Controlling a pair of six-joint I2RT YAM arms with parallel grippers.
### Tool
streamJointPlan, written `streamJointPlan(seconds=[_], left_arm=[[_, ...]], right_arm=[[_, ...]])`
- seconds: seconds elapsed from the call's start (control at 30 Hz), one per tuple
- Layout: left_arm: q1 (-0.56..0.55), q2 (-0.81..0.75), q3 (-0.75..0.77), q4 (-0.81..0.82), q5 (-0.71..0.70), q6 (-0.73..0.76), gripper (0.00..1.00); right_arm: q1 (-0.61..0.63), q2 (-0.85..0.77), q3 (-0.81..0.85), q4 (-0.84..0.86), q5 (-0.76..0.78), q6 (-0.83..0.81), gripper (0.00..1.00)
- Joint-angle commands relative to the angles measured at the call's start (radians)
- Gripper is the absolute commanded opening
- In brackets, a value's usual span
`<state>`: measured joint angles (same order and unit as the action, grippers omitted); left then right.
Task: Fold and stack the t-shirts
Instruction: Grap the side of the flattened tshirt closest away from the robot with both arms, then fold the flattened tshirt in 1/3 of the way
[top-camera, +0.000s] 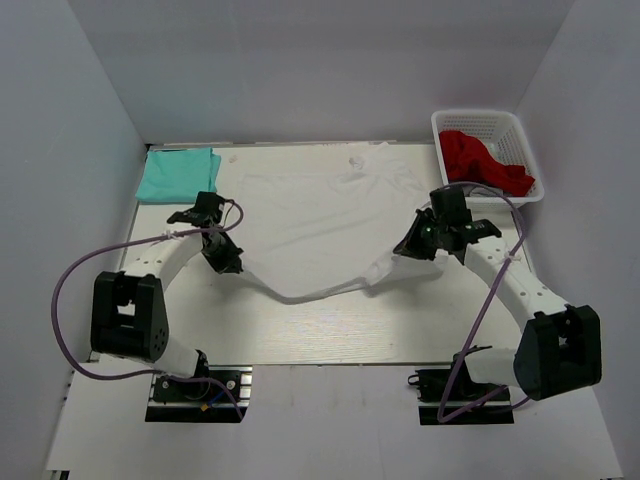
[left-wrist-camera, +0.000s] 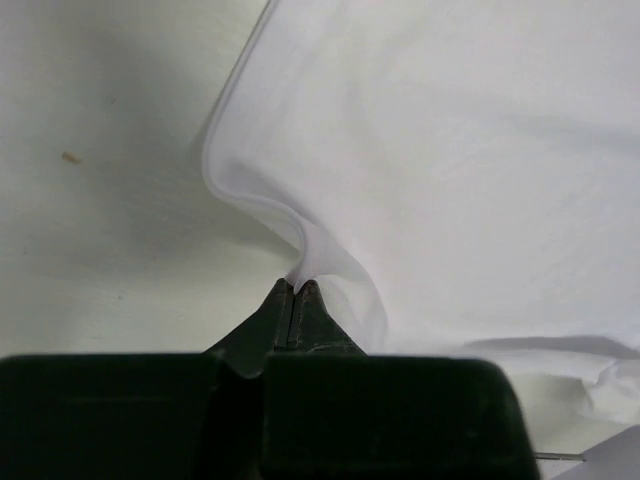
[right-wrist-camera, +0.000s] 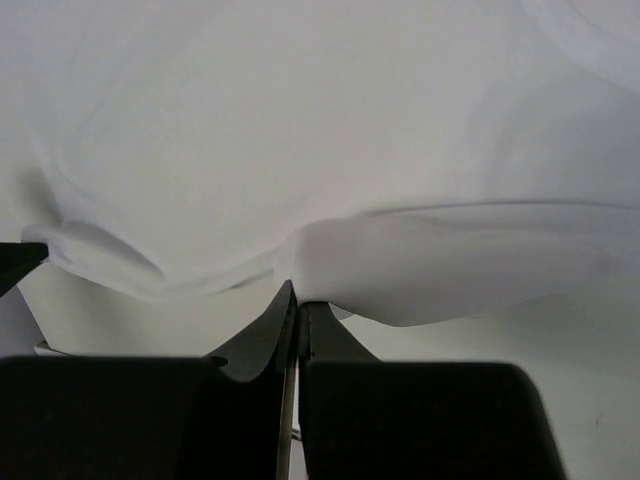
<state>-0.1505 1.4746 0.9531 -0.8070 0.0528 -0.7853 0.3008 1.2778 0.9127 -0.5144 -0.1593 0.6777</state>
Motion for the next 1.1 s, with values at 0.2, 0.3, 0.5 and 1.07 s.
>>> streamJointPlan(seconds=[0.2, 0.3, 0.5, 1.07], left_arm=[[0.062, 0.150, 0.193, 0.067, -0.009, -0.006, 0.00], [0.083, 0.225, 0.289, 0.081, -0.008, -0.006, 0.00], [0.092, 0.343, 0.417, 0.121, 0.007, -0.005, 0.00], [0.092, 0.543, 0.616, 0.060, -0.117, -0.028, 0.00]], right_arm=[[-0.057, 0.106, 0.149, 0.093, 0.008, 0.033, 0.00], [-0.078, 0.178, 0.205, 0.096, -0.006, 0.031, 0.00], [-0.114, 0.278, 0.258, 0.142, -0.006, 0.029, 0.00], [-0.169, 0.592, 0.429, 0.281, -0.005, 0.092, 0.00]])
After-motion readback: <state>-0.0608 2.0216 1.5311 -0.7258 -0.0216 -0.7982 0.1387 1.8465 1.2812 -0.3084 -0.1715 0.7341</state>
